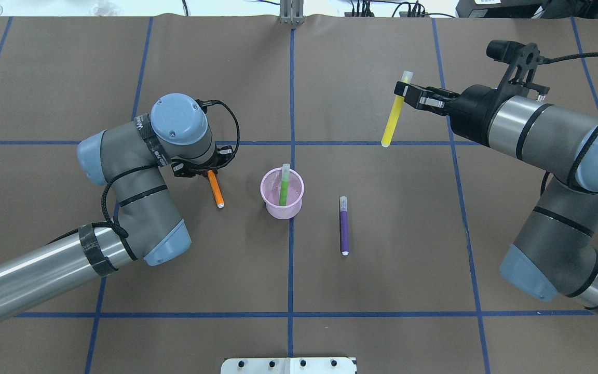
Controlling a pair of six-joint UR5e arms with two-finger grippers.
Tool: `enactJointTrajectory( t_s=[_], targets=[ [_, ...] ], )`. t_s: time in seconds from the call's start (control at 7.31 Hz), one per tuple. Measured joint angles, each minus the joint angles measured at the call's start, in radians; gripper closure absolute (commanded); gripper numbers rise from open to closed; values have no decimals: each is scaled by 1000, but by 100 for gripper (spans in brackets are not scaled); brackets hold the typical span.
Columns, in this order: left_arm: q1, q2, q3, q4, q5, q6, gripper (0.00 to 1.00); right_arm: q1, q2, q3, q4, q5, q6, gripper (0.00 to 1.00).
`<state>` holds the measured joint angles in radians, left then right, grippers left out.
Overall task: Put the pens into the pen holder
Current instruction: 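Grasp orange pen with left gripper while right carries yellow highlighter cupward, then lower yellow highlighter into pink cup with right gripper while left lifts pen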
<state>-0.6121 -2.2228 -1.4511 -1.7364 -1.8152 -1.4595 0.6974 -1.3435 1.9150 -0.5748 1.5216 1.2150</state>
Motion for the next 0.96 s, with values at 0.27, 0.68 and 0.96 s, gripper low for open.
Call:
enactJointTrajectory(
  t_s=[0.27, 0.68, 0.96],
  targets=[
    [0, 4, -6, 5, -1, 16, 100, -1, 25, 2, -32, -1, 0, 100],
    [-30, 2, -53, 14, -48, 15, 100, -24, 40, 0, -39, -35, 1, 100],
    [-103, 7, -104, 18, -121, 19, 100, -102, 90, -14, -76, -151, 2, 100]
  ],
)
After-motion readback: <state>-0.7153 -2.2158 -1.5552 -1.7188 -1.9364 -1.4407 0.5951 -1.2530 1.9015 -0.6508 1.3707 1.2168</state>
